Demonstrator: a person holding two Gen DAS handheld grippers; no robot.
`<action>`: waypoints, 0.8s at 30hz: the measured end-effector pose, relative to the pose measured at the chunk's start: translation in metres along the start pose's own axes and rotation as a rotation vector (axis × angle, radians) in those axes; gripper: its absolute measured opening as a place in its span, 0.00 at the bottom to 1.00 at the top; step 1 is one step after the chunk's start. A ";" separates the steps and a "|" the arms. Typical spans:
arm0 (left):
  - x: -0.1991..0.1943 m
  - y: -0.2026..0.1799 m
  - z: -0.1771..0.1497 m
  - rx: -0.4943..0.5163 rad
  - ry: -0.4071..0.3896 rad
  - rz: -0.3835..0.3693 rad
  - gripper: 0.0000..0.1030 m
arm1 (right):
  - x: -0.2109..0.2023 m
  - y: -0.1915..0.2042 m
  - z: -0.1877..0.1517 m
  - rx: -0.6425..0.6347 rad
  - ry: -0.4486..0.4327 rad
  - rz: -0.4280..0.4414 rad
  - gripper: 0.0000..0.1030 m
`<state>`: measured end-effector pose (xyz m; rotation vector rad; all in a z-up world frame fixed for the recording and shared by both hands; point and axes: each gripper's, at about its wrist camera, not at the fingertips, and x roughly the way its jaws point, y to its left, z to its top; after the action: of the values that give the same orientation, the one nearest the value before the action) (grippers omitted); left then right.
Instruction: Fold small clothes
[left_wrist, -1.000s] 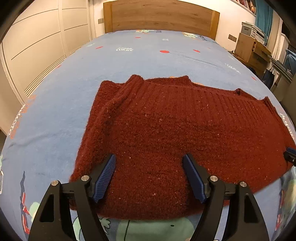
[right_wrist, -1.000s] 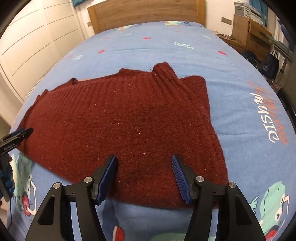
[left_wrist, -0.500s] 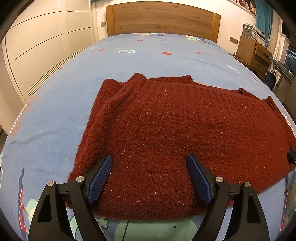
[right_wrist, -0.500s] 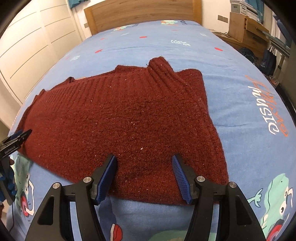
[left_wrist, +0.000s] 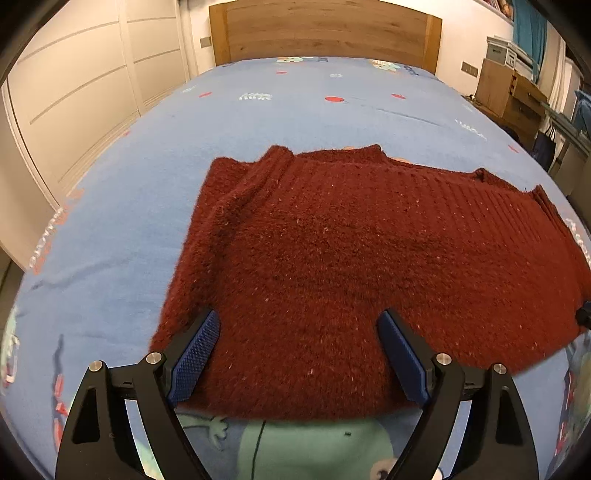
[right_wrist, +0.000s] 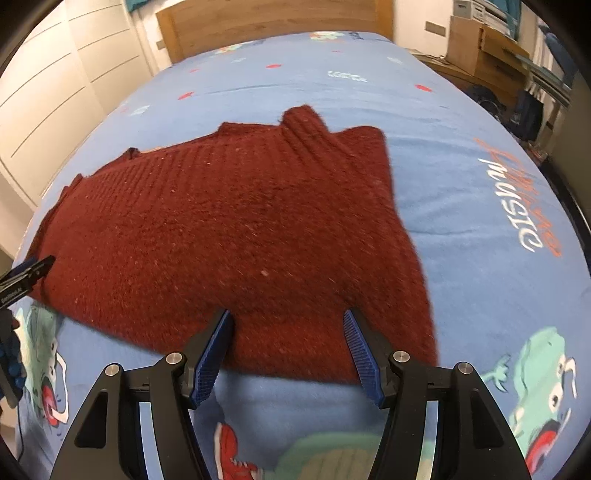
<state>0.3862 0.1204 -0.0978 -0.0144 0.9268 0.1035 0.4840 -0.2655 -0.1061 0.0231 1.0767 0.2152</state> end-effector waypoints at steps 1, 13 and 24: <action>-0.005 -0.001 -0.001 0.005 -0.002 0.008 0.82 | -0.004 -0.003 -0.002 0.009 0.000 -0.004 0.62; -0.056 -0.005 -0.024 -0.056 -0.002 -0.038 0.82 | -0.082 -0.013 -0.041 0.074 -0.085 0.030 0.63; -0.081 0.016 -0.049 -0.293 0.065 -0.228 0.86 | -0.140 -0.004 -0.094 0.143 -0.127 0.097 0.63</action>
<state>0.2975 0.1271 -0.0616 -0.3963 0.9618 0.0261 0.3388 -0.3039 -0.0298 0.2149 0.9632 0.2206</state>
